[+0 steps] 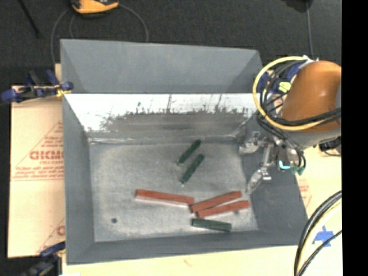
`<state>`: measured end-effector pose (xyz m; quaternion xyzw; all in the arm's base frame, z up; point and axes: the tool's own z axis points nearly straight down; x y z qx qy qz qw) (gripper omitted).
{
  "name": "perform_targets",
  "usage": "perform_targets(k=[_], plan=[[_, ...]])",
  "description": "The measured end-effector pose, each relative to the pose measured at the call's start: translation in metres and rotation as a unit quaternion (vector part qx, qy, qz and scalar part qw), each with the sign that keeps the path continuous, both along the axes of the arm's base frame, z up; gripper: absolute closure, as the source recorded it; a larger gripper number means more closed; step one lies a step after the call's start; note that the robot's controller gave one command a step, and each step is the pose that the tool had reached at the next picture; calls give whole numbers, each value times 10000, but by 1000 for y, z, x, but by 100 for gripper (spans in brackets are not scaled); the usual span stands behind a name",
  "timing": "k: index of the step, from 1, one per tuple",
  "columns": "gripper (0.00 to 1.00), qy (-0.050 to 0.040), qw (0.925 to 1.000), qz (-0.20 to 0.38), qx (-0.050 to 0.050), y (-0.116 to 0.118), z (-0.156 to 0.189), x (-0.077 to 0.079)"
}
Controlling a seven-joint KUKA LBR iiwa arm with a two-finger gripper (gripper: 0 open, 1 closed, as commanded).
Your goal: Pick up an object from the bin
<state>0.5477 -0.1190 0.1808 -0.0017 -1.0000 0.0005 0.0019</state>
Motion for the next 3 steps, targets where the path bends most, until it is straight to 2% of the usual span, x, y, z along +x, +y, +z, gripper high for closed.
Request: perform_targets(k=[1,2,3], plan=[[0,-37,10000,13,-7,0,4,2],[100,-60,9972,743,-19,4,-94,-17],[0,-195,9971,739,-38,5,-103,-15]])
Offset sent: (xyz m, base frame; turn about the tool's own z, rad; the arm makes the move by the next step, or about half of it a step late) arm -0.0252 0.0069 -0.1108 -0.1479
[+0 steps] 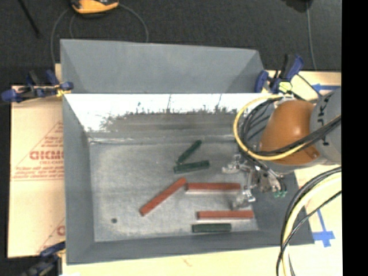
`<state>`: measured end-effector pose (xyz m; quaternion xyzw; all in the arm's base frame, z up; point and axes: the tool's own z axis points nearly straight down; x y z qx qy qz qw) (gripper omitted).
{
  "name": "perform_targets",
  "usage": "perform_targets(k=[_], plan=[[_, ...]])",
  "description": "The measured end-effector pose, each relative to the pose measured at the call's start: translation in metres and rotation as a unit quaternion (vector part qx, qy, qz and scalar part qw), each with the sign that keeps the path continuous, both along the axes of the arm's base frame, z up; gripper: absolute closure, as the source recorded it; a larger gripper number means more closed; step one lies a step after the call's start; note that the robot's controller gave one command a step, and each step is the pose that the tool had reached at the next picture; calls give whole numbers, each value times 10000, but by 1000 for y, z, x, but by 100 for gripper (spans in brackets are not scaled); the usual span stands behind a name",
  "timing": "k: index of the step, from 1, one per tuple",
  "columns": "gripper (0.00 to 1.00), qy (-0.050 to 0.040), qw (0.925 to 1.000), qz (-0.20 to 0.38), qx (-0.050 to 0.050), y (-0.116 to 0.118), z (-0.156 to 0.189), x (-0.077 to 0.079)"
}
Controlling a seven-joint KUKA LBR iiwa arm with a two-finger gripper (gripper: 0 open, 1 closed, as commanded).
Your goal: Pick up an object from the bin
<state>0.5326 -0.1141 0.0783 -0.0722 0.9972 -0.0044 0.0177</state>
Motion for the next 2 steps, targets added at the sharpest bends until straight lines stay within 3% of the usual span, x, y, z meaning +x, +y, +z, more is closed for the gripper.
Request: perform_targets(k=[1,2], plan=[[100,133,9999,15,11,0,1,-5],[100,133,9999,18,10,0,1,-5]])
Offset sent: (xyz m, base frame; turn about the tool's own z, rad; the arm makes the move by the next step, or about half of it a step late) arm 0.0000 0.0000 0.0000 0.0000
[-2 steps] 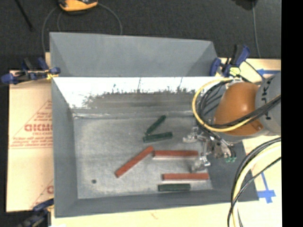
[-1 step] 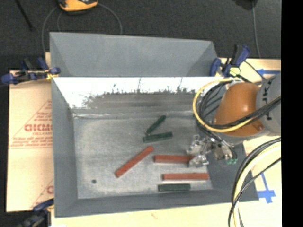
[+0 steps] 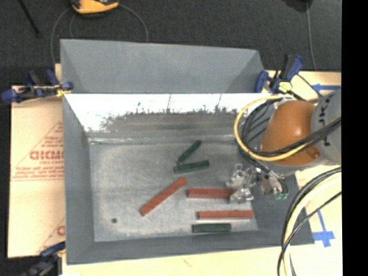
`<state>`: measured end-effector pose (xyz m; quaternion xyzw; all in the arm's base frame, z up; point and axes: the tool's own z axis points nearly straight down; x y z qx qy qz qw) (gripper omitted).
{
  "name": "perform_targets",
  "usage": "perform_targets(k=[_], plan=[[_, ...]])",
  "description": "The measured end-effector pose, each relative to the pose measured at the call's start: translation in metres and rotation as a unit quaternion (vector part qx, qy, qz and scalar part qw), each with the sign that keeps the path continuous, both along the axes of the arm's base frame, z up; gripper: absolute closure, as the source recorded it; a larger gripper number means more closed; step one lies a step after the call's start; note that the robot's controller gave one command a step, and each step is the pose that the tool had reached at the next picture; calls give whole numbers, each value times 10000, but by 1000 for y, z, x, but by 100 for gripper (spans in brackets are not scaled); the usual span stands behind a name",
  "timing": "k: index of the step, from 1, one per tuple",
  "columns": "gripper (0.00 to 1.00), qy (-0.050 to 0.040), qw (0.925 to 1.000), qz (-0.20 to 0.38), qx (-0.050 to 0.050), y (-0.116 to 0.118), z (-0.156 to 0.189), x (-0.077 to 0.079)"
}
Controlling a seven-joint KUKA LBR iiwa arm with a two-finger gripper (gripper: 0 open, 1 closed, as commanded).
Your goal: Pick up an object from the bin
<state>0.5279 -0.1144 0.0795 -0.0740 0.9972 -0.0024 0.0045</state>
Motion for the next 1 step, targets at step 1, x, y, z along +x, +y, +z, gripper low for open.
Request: perform_targets(k=[1], plan=[[100,10,9996,278,8,10,155,-4]])
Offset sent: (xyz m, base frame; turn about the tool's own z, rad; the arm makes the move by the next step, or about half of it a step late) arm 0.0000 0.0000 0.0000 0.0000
